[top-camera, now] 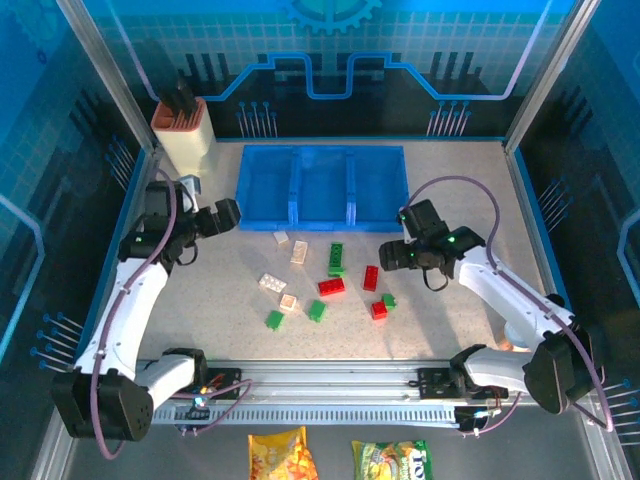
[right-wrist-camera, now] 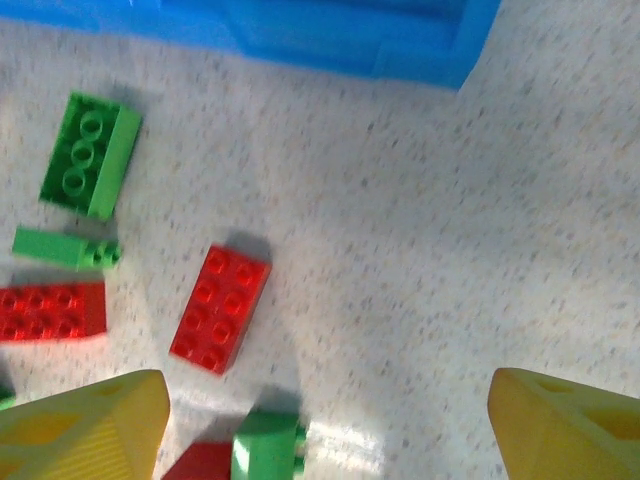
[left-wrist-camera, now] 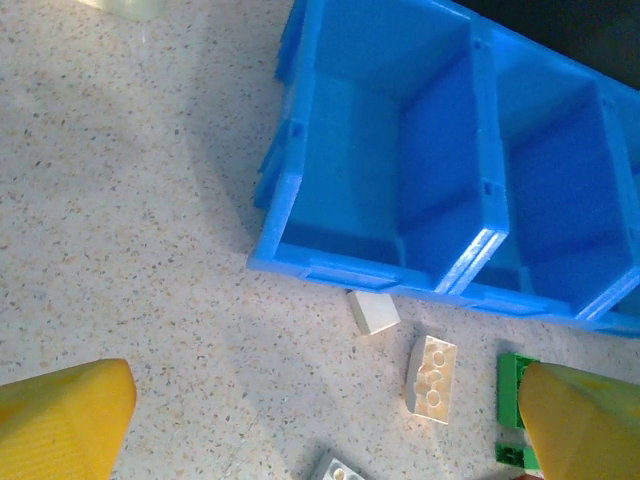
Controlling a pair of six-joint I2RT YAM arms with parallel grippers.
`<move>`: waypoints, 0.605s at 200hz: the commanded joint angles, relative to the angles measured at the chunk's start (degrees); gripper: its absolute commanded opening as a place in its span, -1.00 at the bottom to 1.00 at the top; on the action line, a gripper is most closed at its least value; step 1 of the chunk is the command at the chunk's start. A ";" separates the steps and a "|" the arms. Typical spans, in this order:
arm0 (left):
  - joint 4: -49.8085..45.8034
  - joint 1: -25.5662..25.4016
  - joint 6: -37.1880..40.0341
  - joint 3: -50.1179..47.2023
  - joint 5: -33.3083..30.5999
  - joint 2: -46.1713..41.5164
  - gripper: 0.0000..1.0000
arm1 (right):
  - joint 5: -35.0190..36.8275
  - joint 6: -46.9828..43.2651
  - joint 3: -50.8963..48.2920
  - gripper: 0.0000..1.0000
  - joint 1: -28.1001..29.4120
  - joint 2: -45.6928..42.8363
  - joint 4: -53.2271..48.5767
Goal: Sort the legos into containers by color
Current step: Pick up the lego from the bottom-center of the table.
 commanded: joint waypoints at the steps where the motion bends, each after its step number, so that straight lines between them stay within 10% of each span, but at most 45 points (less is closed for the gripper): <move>1: -3.31 -0.12 5.90 1.49 1.08 1.77 0.99 | 1.24 4.81 2.05 0.68 3.53 1.03 -8.20; 121: 1.87 0.10 9.02 -2.56 1.50 4.54 0.98 | 0.42 21.21 0.89 0.43 19.89 8.80 -12.61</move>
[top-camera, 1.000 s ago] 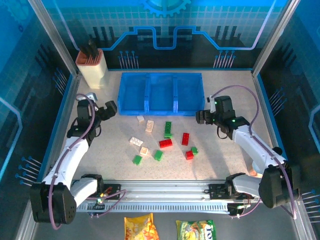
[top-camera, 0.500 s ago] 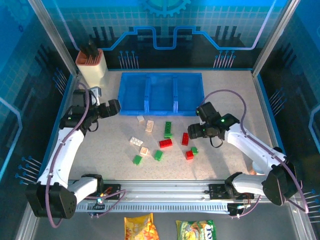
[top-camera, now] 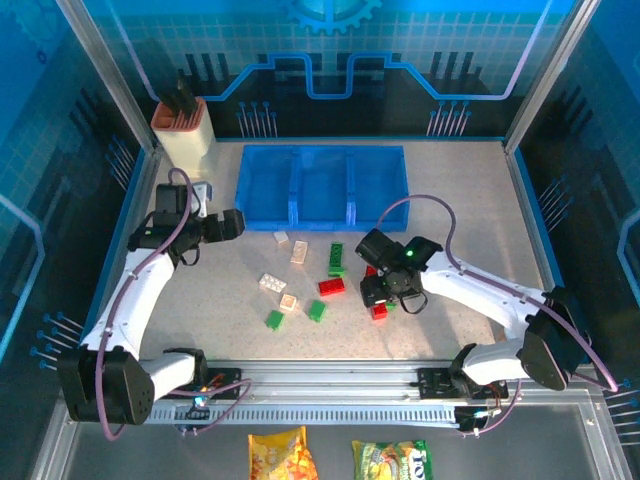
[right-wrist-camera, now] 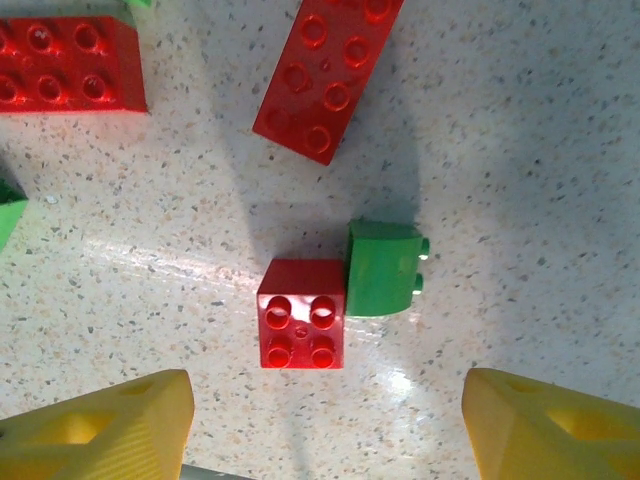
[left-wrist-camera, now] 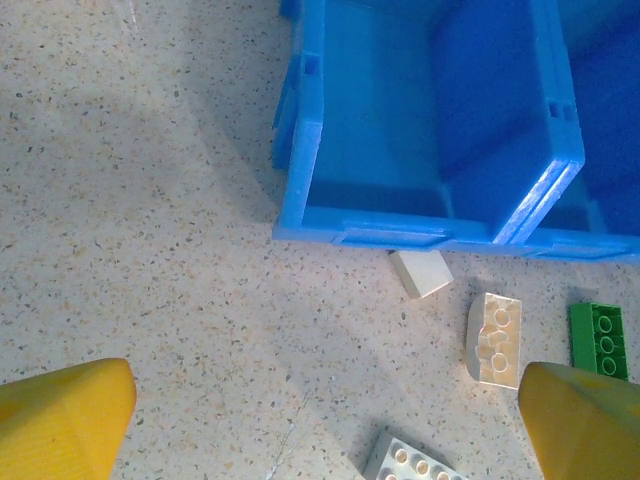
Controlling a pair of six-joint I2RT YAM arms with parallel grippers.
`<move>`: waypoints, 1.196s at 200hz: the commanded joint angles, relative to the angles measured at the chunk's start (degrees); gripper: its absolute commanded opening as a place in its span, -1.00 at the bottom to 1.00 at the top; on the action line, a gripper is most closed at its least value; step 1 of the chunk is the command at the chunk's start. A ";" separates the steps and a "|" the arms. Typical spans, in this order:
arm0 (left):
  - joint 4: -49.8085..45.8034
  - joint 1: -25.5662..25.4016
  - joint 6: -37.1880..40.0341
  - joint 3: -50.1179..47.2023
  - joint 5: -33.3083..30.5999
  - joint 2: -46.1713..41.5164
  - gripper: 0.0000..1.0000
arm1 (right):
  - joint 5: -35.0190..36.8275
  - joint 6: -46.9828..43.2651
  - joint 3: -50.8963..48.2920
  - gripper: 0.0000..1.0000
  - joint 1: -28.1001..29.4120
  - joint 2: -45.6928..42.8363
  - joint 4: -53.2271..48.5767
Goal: Sort the legos into containers by color
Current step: Pick up the lego from the bottom-center of the table.
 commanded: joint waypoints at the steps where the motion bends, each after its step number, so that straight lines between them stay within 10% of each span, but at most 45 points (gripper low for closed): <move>1: 0.95 0.13 1.32 -0.07 1.47 0.14 0.99 | -0.40 5.11 -1.08 0.43 1.69 1.75 -0.39; 239: 1.45 0.50 1.80 -0.43 1.01 1.59 0.98 | -2.17 9.57 -6.15 -0.02 4.62 14.42 10.51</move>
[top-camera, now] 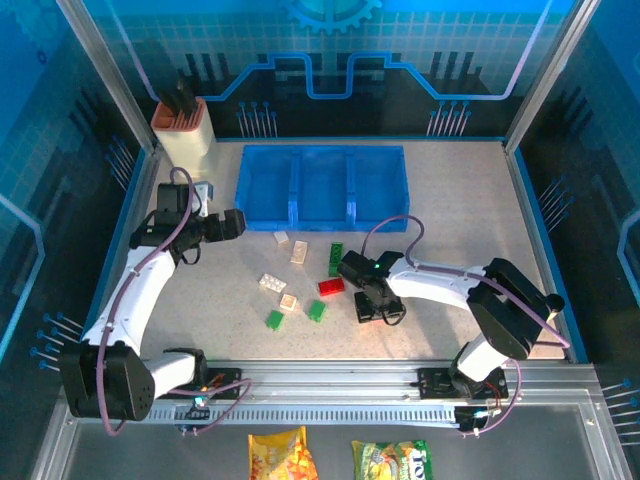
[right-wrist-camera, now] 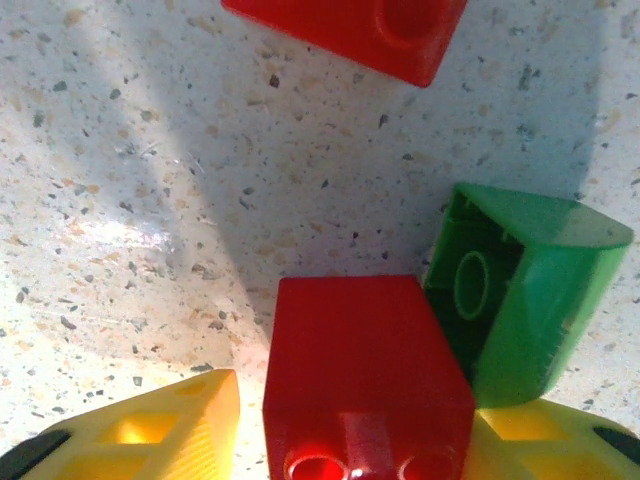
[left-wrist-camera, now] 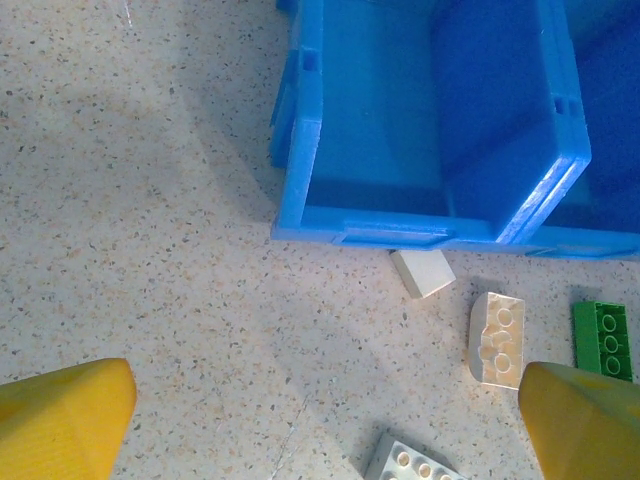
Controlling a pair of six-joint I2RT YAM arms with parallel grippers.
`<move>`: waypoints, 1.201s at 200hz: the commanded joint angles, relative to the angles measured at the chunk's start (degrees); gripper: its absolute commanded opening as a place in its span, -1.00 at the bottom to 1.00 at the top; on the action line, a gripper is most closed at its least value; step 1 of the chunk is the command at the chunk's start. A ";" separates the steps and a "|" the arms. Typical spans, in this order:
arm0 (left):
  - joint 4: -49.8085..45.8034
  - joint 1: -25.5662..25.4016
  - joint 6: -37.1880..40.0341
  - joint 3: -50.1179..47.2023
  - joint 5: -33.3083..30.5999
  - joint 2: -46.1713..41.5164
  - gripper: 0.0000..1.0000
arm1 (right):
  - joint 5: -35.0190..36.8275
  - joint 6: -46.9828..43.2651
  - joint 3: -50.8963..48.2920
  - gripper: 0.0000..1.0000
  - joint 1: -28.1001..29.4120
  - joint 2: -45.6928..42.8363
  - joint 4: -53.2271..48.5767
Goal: Sort the legos into containers by color
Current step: Pick up the lego from the bottom-center of the table.
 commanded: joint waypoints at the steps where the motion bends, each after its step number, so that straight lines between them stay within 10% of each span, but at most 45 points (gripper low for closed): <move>1: 0.94 0.39 1.39 -0.43 0.64 0.41 0.98 | 0.67 1.33 -0.64 -0.03 0.92 0.91 0.63; 240: 1.10 0.39 2.06 -0.78 0.11 -1.29 0.98 | 3.80 -4.97 15.24 -0.27 -0.64 -1.77 -12.34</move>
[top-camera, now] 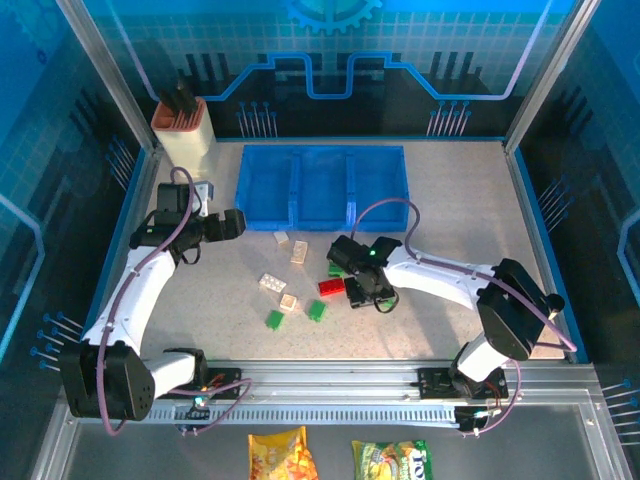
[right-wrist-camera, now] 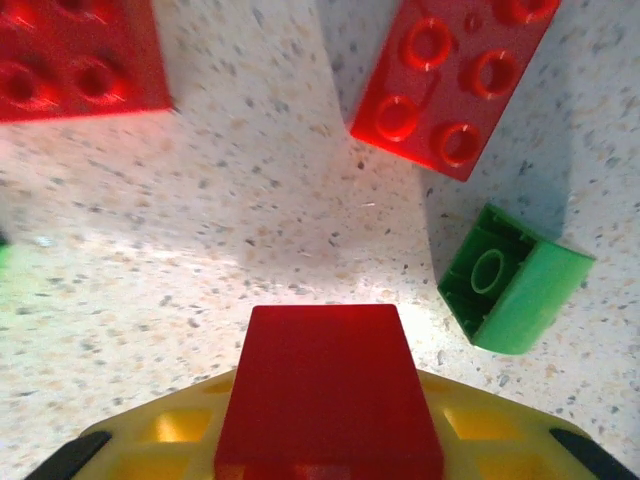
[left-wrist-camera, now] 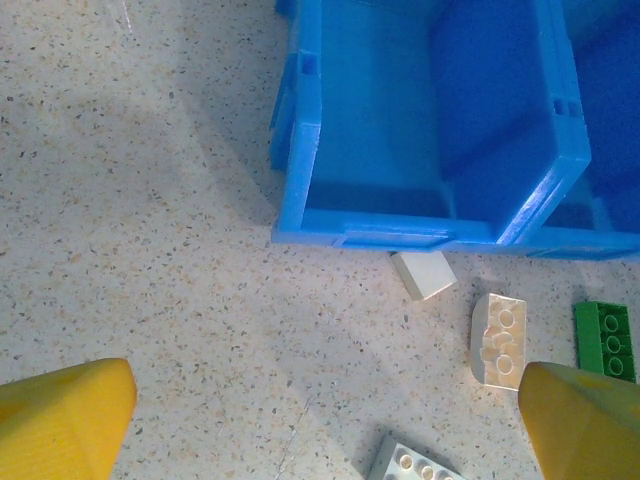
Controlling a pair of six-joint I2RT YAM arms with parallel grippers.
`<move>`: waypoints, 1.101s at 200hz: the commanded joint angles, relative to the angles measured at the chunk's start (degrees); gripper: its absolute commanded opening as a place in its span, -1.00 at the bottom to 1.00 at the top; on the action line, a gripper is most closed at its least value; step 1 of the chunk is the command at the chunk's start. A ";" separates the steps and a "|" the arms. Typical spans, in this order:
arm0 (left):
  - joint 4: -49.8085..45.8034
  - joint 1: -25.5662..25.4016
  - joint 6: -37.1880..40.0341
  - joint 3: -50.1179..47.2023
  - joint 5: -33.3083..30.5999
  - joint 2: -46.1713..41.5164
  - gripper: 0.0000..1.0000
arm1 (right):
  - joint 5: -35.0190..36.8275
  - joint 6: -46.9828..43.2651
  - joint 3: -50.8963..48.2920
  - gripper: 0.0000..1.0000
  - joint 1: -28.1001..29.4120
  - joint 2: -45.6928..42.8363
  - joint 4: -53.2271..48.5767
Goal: Sort the legos into containers by color
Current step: Pick up the lego from the bottom-center of the table, then place the lego in the container.
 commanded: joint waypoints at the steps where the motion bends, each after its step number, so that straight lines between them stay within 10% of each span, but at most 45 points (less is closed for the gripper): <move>1: 0.69 0.39 1.41 -0.67 0.11 -1.29 0.98 | 1.48 -3.06 4.08 -0.27 -1.67 -1.31 -5.76; 220: 0.14 0.48 2.77 -1.16 -1.35 -1.76 0.99 | -2.54 -22.90 40.09 -0.28 -28.36 26.65 -1.06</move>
